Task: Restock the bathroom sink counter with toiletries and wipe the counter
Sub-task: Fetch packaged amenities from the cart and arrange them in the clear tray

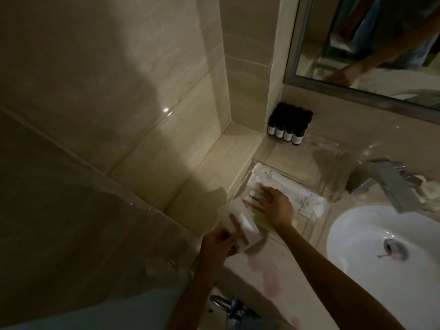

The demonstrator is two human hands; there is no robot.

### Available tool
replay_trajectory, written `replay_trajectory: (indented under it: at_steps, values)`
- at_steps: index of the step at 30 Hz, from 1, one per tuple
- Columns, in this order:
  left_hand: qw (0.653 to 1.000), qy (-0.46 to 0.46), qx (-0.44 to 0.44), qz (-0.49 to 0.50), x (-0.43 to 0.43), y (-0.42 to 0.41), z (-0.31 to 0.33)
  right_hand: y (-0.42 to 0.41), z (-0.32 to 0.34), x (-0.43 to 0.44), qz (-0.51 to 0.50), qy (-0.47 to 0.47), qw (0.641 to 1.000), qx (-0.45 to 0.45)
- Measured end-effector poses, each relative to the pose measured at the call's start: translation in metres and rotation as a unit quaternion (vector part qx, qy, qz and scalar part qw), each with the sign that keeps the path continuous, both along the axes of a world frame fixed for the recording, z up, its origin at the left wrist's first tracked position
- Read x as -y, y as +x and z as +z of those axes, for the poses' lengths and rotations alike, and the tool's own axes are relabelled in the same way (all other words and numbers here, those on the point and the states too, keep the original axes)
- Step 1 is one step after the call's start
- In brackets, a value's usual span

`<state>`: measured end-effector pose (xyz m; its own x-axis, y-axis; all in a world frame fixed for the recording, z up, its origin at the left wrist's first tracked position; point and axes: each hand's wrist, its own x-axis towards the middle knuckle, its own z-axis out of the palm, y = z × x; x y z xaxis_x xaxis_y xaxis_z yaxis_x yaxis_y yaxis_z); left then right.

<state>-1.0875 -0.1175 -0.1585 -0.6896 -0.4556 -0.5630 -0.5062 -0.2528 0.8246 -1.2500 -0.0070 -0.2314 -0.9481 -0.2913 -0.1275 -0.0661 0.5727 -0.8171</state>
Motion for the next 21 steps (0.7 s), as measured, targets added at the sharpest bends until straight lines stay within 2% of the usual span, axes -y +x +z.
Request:
replay_trajectory:
  at_steps: [3,5,8,10,15,21]
  values:
    - [1.000,0.002,0.004,0.008,-0.002,0.001,-0.001,0.005,-0.011,-0.009,0.030,0.076,0.990,-0.116]
    - [1.000,0.004,0.008,0.018,-0.002,0.001,-0.002,0.010,-0.011,-0.019,0.059,0.075,0.984,-0.149]
    - [1.000,0.012,0.009,0.026,-0.004,0.001,-0.001,0.018,-0.011,-0.033,0.207,0.057,0.966,-0.145]
    - [1.000,0.009,0.011,0.020,-0.005,0.001,-0.001,0.020,-0.012,-0.037,0.280,0.069,0.952,-0.107]
    - [1.000,-0.003,0.011,0.000,-0.010,0.004,0.001,0.015,-0.006,-0.036,0.314,0.103,0.942,-0.054]
    - [1.000,0.015,0.001,0.019,-0.015,0.000,0.004,-0.008,-0.003,-0.023,0.365,0.147,0.915,-0.083]
